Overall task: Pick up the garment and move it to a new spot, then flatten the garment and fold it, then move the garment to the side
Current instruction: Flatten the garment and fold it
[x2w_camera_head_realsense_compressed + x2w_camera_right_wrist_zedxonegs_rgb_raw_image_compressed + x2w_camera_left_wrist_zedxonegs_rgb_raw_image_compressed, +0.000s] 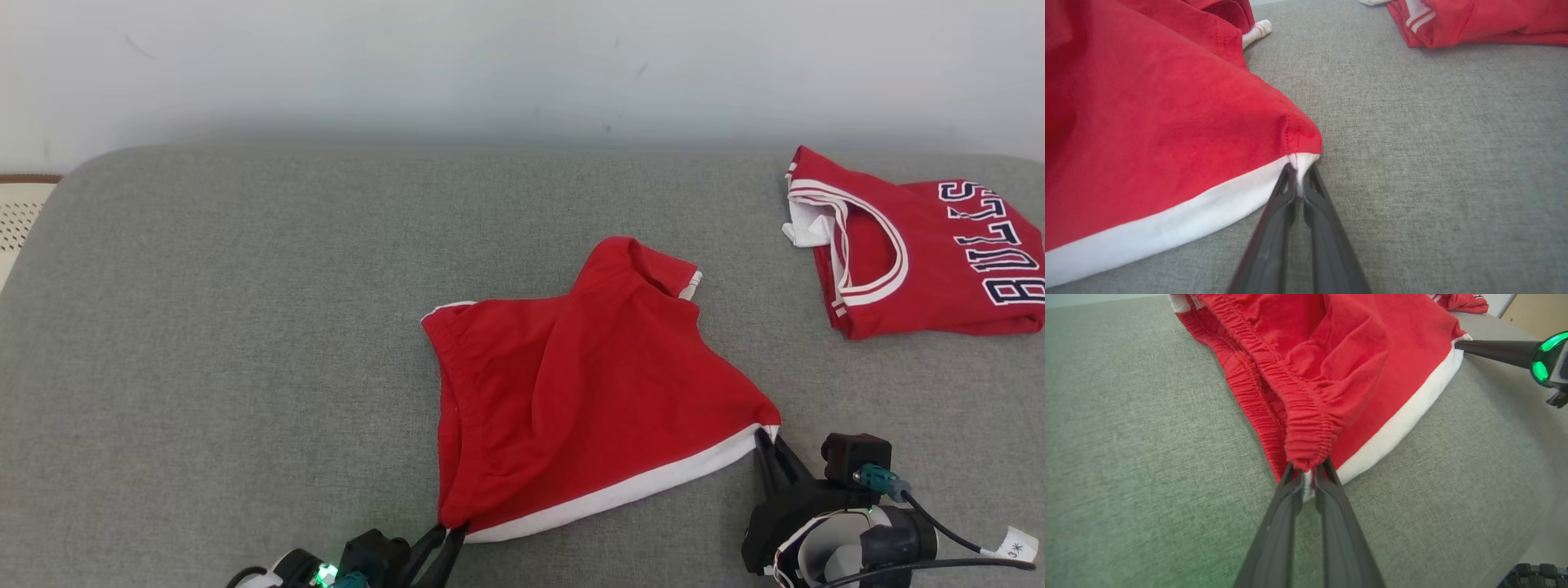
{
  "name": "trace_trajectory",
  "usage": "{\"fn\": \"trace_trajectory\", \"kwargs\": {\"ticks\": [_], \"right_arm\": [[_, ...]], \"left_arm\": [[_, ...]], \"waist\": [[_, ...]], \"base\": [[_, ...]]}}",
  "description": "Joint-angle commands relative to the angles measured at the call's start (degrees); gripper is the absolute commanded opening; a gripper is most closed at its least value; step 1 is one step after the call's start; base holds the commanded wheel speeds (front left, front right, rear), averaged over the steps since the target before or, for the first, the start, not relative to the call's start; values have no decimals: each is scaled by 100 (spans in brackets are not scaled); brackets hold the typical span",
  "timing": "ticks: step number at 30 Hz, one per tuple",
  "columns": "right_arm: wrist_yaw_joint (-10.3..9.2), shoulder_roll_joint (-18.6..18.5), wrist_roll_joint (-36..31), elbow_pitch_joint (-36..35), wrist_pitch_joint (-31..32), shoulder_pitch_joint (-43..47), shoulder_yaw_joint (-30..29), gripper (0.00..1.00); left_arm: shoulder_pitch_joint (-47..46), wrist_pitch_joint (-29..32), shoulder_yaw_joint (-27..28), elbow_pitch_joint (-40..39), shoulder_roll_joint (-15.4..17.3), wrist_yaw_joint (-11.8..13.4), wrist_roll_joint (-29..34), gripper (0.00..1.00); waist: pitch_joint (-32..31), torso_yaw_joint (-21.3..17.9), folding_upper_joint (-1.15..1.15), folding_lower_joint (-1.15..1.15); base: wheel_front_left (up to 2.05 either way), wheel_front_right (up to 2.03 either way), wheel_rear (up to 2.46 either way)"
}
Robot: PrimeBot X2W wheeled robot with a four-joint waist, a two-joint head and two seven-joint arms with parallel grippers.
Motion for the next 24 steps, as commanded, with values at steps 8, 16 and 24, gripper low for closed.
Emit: {"fn": "trace_trajectory", "kwargs": {"ticks": [8,16,24], "right_arm": [[1,-52,168,-682,-33,464,133,0],[1,-280,475,-1869,250,950,546,0],[1,-486,851,-2973,1040,94,773,0]], "left_arm": [[282,-29,200,-386,66,30,-250,0],[295,50,393,-876,313,57,-393,0],[-1070,644,457,-1336,723,-6,-528,0]], "waist": [[-418,75,-1,0],[-635,49,-1,0],[-133,-4,-1,0]], "base": [[0,0,0],[0,0,0],[0,0,0]]}}
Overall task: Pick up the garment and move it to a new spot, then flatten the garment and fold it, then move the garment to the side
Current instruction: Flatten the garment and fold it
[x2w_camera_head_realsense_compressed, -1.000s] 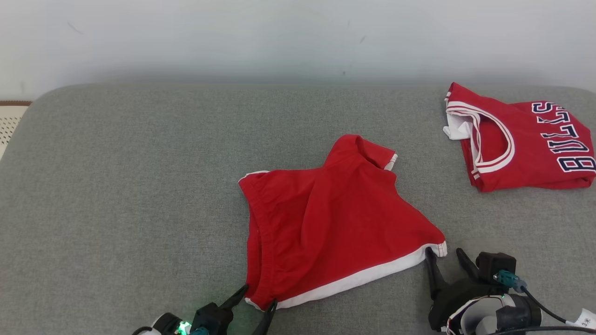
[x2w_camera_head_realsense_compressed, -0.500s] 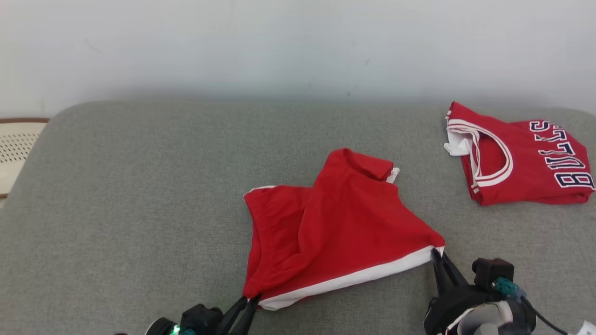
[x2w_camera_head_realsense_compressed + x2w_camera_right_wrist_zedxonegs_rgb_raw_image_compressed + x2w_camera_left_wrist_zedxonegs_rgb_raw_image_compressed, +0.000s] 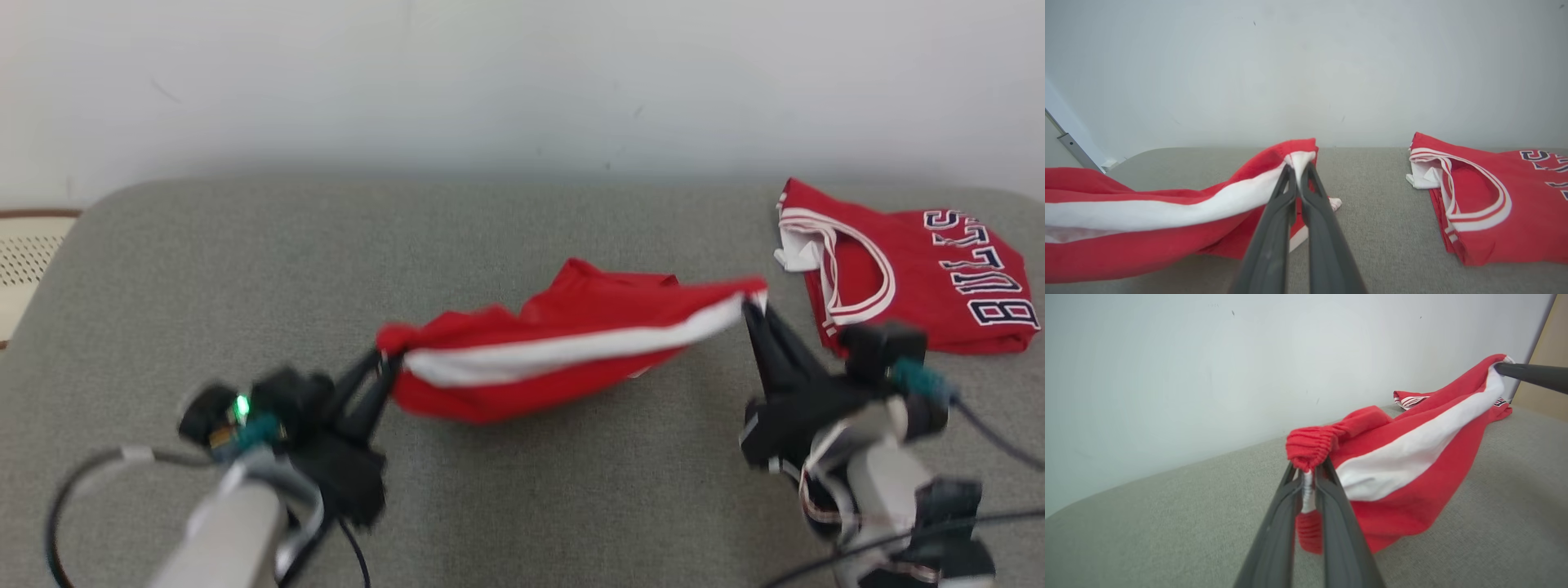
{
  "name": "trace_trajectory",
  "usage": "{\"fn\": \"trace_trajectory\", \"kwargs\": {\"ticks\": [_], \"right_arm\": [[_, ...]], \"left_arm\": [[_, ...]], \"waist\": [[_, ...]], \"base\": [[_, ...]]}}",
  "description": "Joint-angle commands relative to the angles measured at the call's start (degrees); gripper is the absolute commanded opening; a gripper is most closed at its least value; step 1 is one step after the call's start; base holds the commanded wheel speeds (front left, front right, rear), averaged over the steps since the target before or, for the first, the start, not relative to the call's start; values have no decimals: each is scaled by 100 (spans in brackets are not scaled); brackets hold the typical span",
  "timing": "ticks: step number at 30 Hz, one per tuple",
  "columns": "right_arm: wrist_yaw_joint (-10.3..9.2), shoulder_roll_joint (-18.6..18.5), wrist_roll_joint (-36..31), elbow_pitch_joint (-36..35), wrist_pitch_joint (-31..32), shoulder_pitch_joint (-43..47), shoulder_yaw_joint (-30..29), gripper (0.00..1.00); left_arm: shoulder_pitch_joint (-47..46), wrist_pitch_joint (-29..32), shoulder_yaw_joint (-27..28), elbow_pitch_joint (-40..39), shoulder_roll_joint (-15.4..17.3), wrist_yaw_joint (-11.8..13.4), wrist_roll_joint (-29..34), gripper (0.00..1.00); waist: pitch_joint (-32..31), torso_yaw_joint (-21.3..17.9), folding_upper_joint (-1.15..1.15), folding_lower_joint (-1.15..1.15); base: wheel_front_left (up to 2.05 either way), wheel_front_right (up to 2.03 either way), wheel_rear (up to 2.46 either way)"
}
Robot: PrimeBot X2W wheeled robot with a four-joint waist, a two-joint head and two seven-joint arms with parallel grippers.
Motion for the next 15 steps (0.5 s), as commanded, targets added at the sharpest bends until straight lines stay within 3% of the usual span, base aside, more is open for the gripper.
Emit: {"fn": "trace_trajectory", "kwargs": {"ticks": [1,7,15], "right_arm": [[1,-42,116,-127,135,-420,56,0],[1,-208,493,3,637,-2143,133,0],[1,-361,892,734,1040,-4471,331,0]], "left_arm": [[-541,172,-25,-38,173,-20,-65,0],[-2504,678,-293,370,457,-32,-640,0],[-4722,1006,-940,1156,704,-31,-1268,0]], "waist": [[390,-30,0,1],[1159,-18,0,1],[2113,-71,0,1]], "base": [[0,0,0],[0,0,0],[0,0,0]]}}
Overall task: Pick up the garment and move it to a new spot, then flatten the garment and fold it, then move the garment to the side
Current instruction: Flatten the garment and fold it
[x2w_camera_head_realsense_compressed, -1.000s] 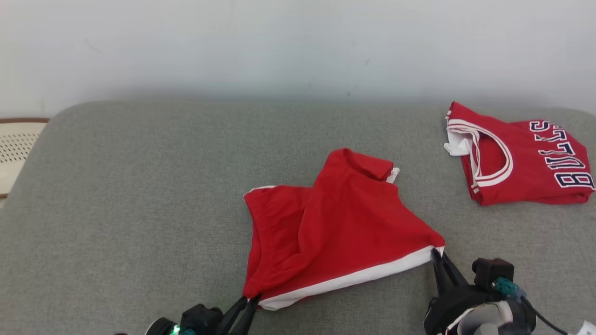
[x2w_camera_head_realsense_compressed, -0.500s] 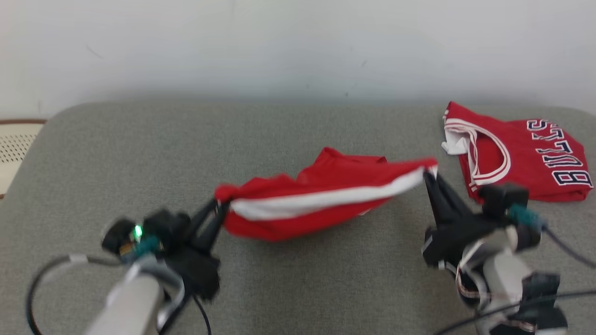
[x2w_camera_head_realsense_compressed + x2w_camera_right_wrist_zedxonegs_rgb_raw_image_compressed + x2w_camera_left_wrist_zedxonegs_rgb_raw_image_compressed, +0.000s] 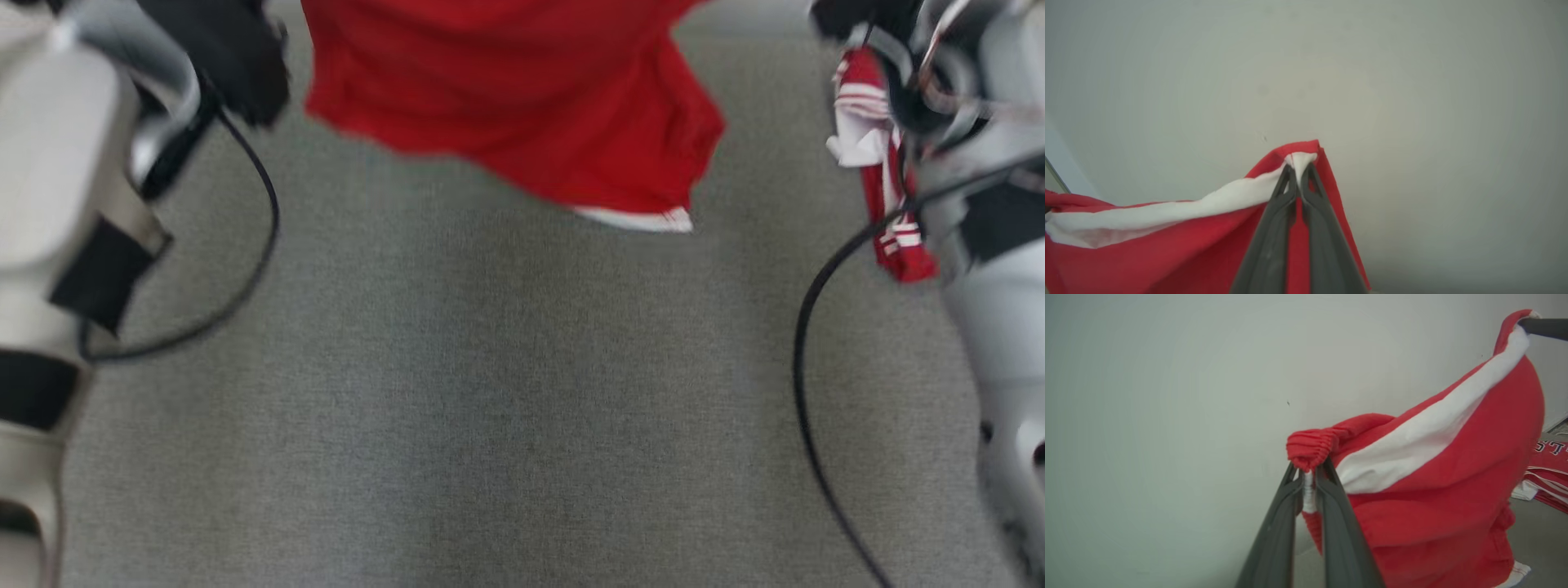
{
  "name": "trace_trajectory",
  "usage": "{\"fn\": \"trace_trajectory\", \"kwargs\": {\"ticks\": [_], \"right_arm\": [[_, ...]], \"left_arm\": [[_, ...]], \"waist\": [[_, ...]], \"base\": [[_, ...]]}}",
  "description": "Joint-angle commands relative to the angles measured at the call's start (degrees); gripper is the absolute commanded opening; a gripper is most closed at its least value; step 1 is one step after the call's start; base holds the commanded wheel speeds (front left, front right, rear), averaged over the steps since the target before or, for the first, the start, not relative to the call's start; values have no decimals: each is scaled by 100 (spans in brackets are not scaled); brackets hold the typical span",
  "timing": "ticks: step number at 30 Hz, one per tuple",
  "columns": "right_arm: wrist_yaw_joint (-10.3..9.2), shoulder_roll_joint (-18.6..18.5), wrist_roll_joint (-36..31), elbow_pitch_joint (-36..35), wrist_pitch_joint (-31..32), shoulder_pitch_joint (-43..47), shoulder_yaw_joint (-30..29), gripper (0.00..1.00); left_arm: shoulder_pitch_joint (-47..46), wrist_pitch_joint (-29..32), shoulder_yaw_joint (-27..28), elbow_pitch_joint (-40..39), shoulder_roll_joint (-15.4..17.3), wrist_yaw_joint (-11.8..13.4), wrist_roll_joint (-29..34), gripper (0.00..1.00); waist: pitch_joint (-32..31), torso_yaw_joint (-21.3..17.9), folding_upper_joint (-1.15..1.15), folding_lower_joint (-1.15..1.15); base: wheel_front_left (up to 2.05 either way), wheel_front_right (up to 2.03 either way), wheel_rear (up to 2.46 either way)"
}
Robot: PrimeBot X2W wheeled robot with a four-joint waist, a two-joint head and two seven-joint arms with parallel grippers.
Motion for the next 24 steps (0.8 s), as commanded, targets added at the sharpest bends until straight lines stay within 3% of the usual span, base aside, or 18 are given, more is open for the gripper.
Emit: {"fn": "trace_trajectory", "kwargs": {"ticks": [1,7,14,19,24], "right_arm": [[1,-21,114,140,47,-286,10,0],[1,-3,399,918,78,-2065,53,0],[1,34,445,1808,-141,-3502,90,0],[1,113,517,2293,-326,-3992,261,0],[1,159,641,2487,-580,-3896,621,0]], "left_arm": [[-286,27,-66,118,66,10,-83,0],[-2068,13,-270,870,100,10,-521,0],[-3552,-325,-409,1861,-217,9,-741,0],[-3957,-663,-562,2476,-523,9,-802,0],[-3790,-931,-861,2820,-634,9,-935,0]], "waist": [[796,-51,-1,-2],[1382,-113,-1,-2],[1735,-167,-1,-2],[1863,-175,-1,-2],[1841,-132,-1,-2]], "base": [[0,0,0],[0,0,0],[0,0,0],[0,0,0],[0,0,0]]}}
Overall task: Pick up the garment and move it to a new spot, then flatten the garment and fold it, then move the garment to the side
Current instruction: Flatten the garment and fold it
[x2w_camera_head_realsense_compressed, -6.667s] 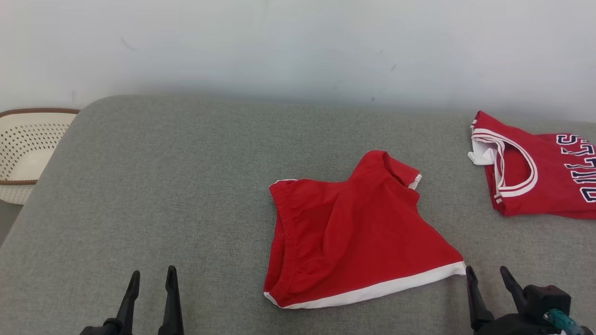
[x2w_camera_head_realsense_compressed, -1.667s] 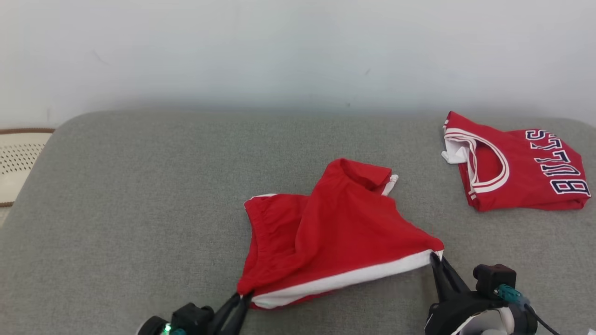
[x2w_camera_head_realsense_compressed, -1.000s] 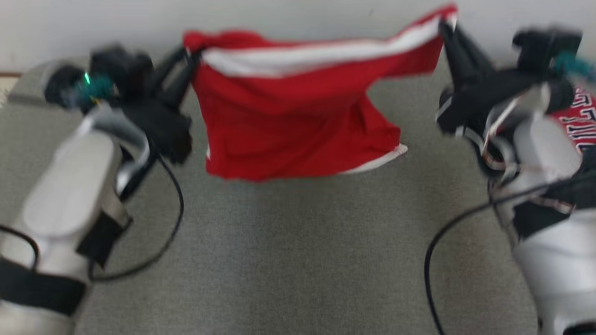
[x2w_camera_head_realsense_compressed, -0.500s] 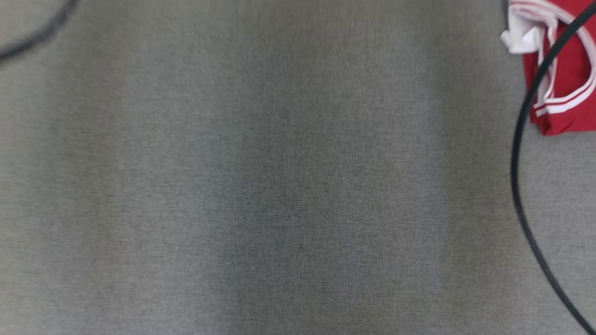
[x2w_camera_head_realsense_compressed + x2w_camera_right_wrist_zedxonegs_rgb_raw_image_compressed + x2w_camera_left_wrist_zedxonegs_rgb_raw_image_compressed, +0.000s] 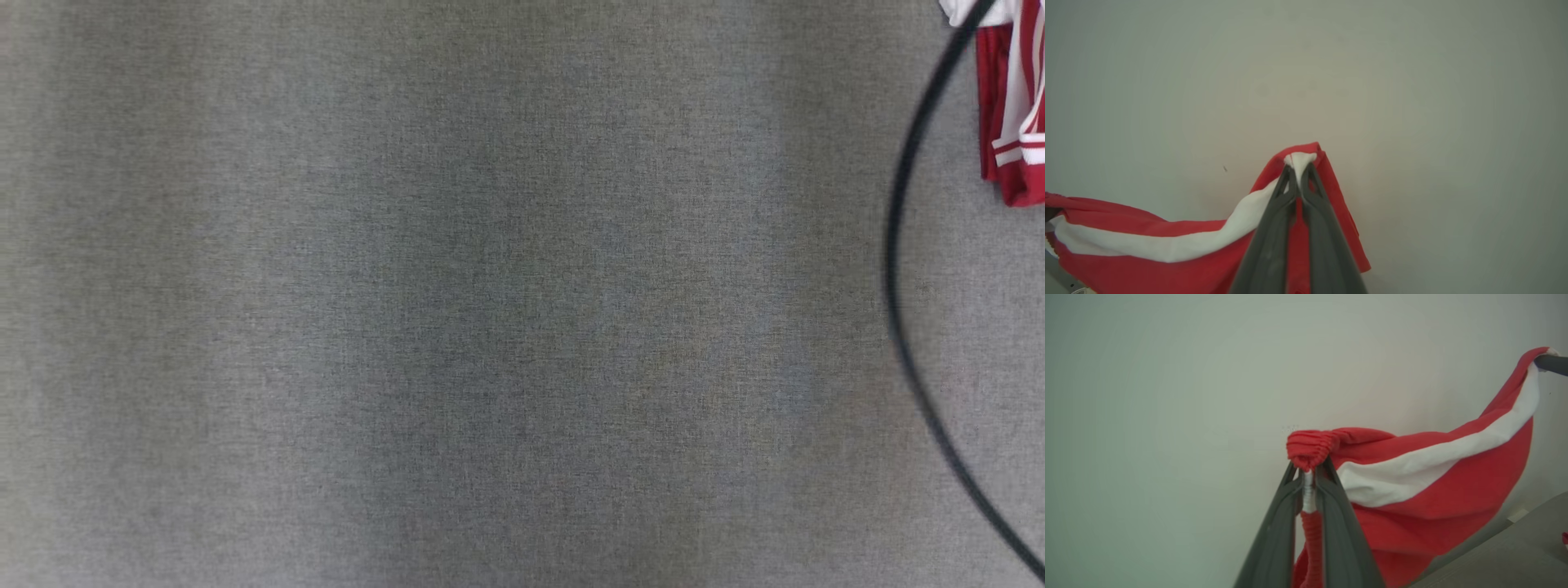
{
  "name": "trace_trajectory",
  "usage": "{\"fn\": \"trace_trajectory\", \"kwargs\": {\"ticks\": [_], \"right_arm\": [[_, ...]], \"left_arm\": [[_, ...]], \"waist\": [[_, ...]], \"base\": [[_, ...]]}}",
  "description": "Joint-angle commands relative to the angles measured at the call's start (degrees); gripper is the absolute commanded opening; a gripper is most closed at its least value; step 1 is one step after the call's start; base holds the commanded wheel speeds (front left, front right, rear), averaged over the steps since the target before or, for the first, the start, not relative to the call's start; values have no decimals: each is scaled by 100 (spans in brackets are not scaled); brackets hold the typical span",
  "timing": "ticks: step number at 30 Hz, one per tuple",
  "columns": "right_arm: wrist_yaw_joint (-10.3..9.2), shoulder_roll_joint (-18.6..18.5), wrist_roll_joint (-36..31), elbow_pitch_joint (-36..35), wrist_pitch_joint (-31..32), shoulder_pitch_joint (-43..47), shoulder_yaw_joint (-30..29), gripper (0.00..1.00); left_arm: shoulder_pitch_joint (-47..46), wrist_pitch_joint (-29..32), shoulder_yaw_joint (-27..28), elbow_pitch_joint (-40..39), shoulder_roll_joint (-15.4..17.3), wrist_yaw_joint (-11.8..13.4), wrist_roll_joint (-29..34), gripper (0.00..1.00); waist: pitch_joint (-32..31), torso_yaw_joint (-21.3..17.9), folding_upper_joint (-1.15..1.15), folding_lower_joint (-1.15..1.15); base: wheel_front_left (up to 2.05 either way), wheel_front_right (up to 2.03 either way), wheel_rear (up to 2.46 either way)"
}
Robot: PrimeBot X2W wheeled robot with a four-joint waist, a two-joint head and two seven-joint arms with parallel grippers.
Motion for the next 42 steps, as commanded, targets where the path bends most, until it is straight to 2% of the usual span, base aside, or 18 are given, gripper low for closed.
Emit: {"fn": "trace_trajectory", "kwargs": {"ticks": [1,6,12,14,16,20,26,31,35,39,42], "right_arm": [[1,-1,65,17,-90,130,106,0],[1,-56,372,-77,-294,629,555,0],[1,-180,820,-557,-580,1591,1140,0],[1,-336,992,-902,-750,2201,1442,0],[1,-389,1063,-1030,-829,2415,1509,0],[1,-643,1276,-1525,-1010,3315,1694,0],[1,-936,1374,-2203,-1184,4785,1643,0],[1,-1143,963,-2767,-1249,6004,1554,0],[1,-1205,824,-3205,-1116,6946,1276,0],[1,-1185,645,-3615,-915,7932,832,0],[1,-1145,462,-3931,-713,8634,468,0]], "left_arm": [[152,-108,-42,88,21,9,-99,0],[656,-470,-136,195,-89,9,-316,0],[1647,-673,-133,-50,-102,8,-566,0],[2259,-717,-98,-356,-51,22,-613,0],[2487,-727,-57,-472,-25,56,-644,0],[3519,-725,249,-1324,101,242,-725,0],[5321,-727,736,-2727,329,686,-837,0],[6671,-728,877,-3714,426,970,-786,0],[7539,-729,877,-4183,403,1126,-842,0],[8216,-728,826,-4341,433,1285,-654,0],[8674,-728,967,-4442,334,1374,-643,0]], "waist": [[-46,27,-2,-2],[-260,75,-2,-2],[-636,0,-2,-2],[-842,-19,-2,-2],[-920,-26,-2,-2],[-1191,-46,-2,-2],[-1595,-61,-2,-2],[-1869,-35,-2,-2],[-2037,-6,-2,-2],[-2200,52,-2,-2],[-2331,89,-2,-2]], "base": [[0,0,0],[0,0,0],[0,0,0],[0,0,0],[0,0,0],[0,0,0],[0,0,0],[0,0,0],[0,0,0],[0,0,0],[0,0,0]]}}
